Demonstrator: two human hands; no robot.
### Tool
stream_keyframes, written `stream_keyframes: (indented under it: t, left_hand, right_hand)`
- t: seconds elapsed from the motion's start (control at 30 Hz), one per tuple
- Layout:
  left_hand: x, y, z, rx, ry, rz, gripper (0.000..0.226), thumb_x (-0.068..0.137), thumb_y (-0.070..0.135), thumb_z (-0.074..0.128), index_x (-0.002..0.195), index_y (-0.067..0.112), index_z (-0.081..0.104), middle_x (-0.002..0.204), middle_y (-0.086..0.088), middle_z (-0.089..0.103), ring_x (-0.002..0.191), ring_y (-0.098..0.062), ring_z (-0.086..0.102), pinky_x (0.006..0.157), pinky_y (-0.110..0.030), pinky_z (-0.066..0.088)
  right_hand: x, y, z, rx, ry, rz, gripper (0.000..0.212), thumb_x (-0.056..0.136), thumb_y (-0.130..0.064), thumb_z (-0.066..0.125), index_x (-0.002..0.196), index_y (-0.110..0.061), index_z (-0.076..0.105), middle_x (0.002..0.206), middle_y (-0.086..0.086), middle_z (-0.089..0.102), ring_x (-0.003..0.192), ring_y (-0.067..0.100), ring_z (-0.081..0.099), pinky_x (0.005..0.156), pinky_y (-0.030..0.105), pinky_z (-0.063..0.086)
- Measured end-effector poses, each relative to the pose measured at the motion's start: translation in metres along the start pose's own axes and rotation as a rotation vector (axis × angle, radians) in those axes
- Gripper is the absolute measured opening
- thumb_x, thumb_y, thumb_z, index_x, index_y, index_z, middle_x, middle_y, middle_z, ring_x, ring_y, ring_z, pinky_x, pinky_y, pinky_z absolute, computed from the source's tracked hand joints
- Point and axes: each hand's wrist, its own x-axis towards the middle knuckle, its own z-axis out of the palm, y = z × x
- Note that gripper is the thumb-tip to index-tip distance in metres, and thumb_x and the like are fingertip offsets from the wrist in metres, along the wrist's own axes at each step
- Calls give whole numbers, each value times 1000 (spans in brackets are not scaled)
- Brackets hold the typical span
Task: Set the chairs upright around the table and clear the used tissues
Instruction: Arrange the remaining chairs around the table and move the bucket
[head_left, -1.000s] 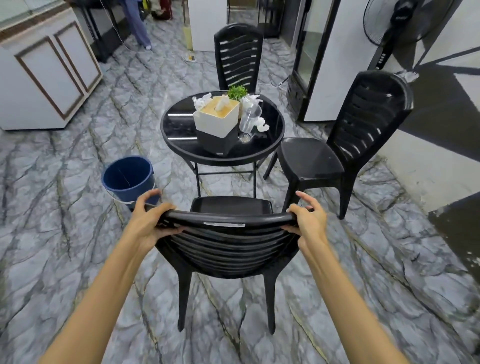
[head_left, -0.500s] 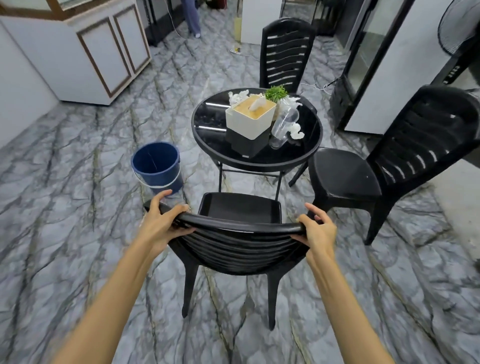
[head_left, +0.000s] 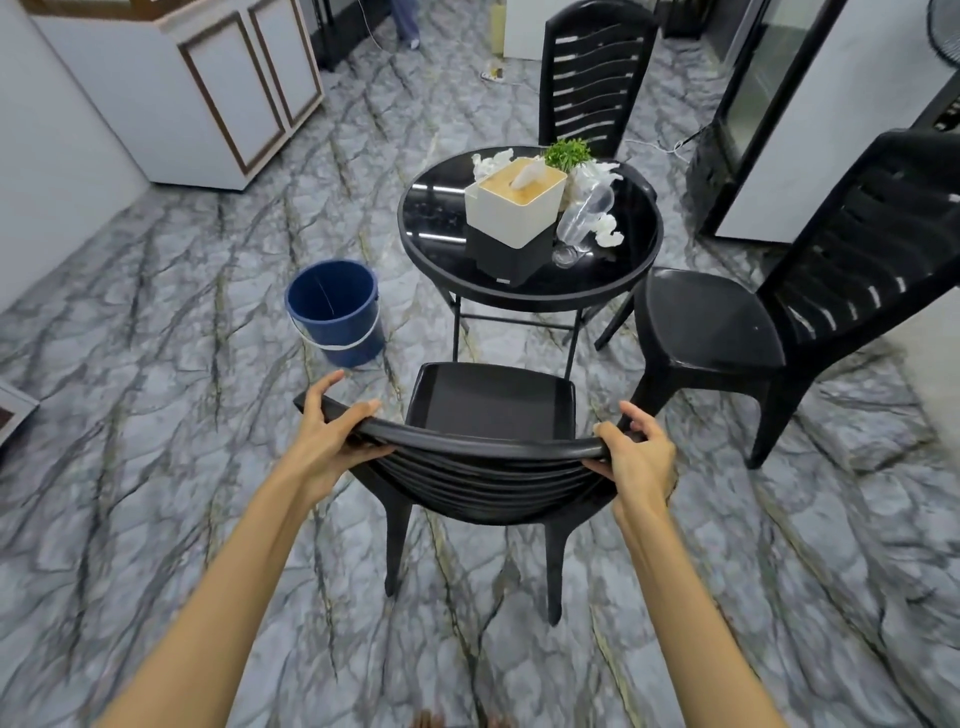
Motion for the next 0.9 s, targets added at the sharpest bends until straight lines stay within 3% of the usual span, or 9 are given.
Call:
stream_keyframes:
  t: [0.13, 0.27, 0.4, 0.57, 0.67, 0.77, 0.83, 0.9]
  left_hand:
    - [-9, -7, -5, 11, 10, 8, 59, 88, 4, 57, 134, 34, 35, 126, -14, 38, 81, -21, 59, 62, -43, 61]
    - [-17, -15, -9, 7, 6, 8, 62, 89, 4, 56, 138, 34, 33, 128, -12, 32, 82, -23, 59, 54, -36, 60]
    - [-24, -23, -18, 42, 11, -5, 67, 88, 7, 59, 139, 39, 30, 143, -12, 26, 84, -24, 61, 58, -36, 61]
    - [-25, -22, -19, 116, 20, -29, 68, 89, 13, 59, 142, 36, 22, 116, -6, 44, 80, -20, 60, 63, -35, 60]
    - [-25, -21, -24, 271, 0, -44, 59, 88, 24, 61, 137, 31, 29, 123, -12, 46, 85, -18, 59, 82, -37, 57]
    - [-21, -17, -34, 562, 21, -54, 65, 82, 50, 60, 137, 32, 32, 139, -13, 38, 112, -26, 53, 100, -41, 45]
    - [-16, -13, -41, 816, 52, -54, 78, 74, 69, 55, 140, 36, 31, 152, -15, 23, 137, -32, 30, 111, -46, 32]
    - [-13, -9, -46, 922, 59, -43, 77, 76, 70, 49, 143, 36, 29, 155, -17, 14, 145, -32, 11, 115, -48, 20]
  right_hand:
    - [-9, 10, -4, -12, -6, -12, 42, 79, -9, 69, 118, -24, 62, 129, 13, 45, 88, 25, 63, 63, 32, 60]
    - [-19, 21, -8, -33, 21, -19, 42, 79, -12, 70, 118, -25, 62, 126, 9, 47, 91, 29, 64, 60, 31, 58]
    - [-29, 31, -12, -55, 43, -11, 43, 80, -15, 71, 120, -26, 61, 126, 12, 48, 96, 30, 64, 60, 31, 58]
    - [-30, 29, -13, -88, 18, 15, 41, 81, -18, 71, 120, -26, 59, 128, 11, 45, 98, 32, 63, 60, 30, 56]
    - [-34, 28, -16, -208, -16, 9, 38, 83, -28, 68, 119, -26, 55, 131, 8, 40, 100, 33, 61, 62, 38, 58]
    - [-35, 22, -23, -513, -51, -37, 41, 86, -46, 58, 121, -27, 51, 136, 7, 39, 101, 29, 58, 81, 43, 53]
    - [-35, 14, -29, -773, -97, -37, 51, 89, -57, 45, 129, -26, 48, 141, 10, 40, 114, 31, 52, 96, 43, 41]
    - [-37, 2, -29, -1021, -129, -24, 63, 90, -63, 34, 137, -22, 43, 147, 18, 36, 134, 38, 34, 110, 51, 27]
